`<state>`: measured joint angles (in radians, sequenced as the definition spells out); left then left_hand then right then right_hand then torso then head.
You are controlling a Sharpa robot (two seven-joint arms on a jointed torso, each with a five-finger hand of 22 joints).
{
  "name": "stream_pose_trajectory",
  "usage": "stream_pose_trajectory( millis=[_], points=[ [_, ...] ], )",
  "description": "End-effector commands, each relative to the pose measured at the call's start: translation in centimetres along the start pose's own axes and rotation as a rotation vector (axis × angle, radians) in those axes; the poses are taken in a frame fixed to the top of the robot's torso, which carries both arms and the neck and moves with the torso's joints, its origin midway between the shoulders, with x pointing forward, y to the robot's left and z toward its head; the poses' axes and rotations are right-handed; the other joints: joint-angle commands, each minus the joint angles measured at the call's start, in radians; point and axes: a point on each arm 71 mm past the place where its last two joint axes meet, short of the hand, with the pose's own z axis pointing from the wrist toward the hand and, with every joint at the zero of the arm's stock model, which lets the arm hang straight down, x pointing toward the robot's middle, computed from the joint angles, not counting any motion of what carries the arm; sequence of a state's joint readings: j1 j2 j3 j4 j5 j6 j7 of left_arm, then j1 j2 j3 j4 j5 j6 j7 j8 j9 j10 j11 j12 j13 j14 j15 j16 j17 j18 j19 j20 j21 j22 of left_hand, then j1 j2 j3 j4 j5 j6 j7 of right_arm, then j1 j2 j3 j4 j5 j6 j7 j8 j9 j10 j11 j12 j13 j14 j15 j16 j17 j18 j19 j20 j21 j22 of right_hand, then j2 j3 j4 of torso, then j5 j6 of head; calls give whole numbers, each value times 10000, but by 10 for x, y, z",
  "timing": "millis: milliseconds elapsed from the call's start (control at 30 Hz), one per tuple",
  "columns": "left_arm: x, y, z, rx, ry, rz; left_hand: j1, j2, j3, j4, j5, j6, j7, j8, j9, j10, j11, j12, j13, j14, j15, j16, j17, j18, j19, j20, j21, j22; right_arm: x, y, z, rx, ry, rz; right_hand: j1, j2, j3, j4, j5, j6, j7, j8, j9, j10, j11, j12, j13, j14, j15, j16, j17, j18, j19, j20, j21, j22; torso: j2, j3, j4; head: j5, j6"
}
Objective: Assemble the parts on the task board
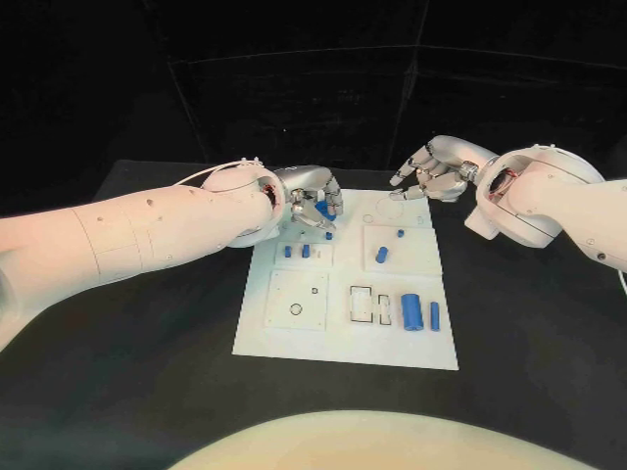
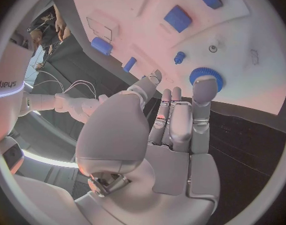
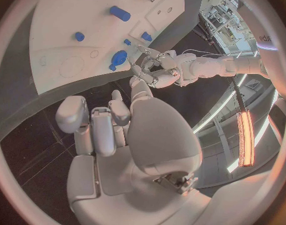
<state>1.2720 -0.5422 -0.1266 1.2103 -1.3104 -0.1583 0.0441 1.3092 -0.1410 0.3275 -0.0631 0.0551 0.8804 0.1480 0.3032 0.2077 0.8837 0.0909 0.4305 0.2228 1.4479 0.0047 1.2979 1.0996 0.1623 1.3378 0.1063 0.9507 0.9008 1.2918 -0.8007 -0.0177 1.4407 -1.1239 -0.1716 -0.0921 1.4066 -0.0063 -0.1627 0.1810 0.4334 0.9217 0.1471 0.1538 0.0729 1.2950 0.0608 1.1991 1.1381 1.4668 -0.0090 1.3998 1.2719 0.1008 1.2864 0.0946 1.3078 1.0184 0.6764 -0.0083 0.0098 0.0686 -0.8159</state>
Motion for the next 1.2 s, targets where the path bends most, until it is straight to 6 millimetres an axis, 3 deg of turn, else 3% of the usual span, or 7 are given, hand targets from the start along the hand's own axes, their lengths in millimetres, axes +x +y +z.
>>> stream_pose_trajectory(
  millis=[33, 533, 733, 1200],
  points=[
    [3, 1, 3, -171, 459, 1123, -32, -36, -206, 43, -53, 163, -17, -110, -127, 115, -12, -92, -167, 168, -21, 138, 139, -231, 250, -34, 306, 297, -1, 1, 0, -95, 12, 14, 78, -10, -21, 52, 52, -78, 6, 50, -13, -68, -14, -56, -7, 441, -83, -24, -9, 88, -29, -36, -66, -10, -6, 7, 2, -14, -8],
    [11, -1, 14, -475, 1224, 1355, 198, 263, -476, 65, -51, 664, -108, -356, -456, 621, -93, -305, -653, 285, -109, -5, -293, -353, 660, -123, 838, 857, 0, 3, 2, -131, 37, 16, 90, -3, -18, 53, 58, -80, 6, 53, -13, -70, -15, -57, -10, 444, -83, -16, 7, 86, -25, -36, -64, -4, -7, 2, 7, -37, -35],
    [15, 0, 16, -630, 1422, 1581, 390, 494, -263, 7, -49, 818, -123, -463, -572, 808, -103, -480, -858, 319, -128, 5, -350, -371, 722, -148, 897, 930, 0, 3, 2, -136, 39, 15, 90, -3, -18, 53, 58, -80, 6, 53, -13, -70, -15, -57, -10, 444, -83, -16, 7, 86, -25, -36, -64, -4, -12, 4, 18, -43, -38],
    [23, -1, 19, -661, 1874, 1623, 410, 552, 16, -44, -48, 1085, -161, -583, -722, 1196, -147, -702, -1133, 342, -162, 33, -437, -398, 796, -181, 1004, 1071, 1, 4, 2, -143, 65, 15, 116, 10, -15, 56, 70, -83, 6, 58, -14, -62, -15, -43, 3, 446, -84, -14, 14, 85, -20, -37, -63, 1, -5, 4, 11, -66, -63]
  ],
)
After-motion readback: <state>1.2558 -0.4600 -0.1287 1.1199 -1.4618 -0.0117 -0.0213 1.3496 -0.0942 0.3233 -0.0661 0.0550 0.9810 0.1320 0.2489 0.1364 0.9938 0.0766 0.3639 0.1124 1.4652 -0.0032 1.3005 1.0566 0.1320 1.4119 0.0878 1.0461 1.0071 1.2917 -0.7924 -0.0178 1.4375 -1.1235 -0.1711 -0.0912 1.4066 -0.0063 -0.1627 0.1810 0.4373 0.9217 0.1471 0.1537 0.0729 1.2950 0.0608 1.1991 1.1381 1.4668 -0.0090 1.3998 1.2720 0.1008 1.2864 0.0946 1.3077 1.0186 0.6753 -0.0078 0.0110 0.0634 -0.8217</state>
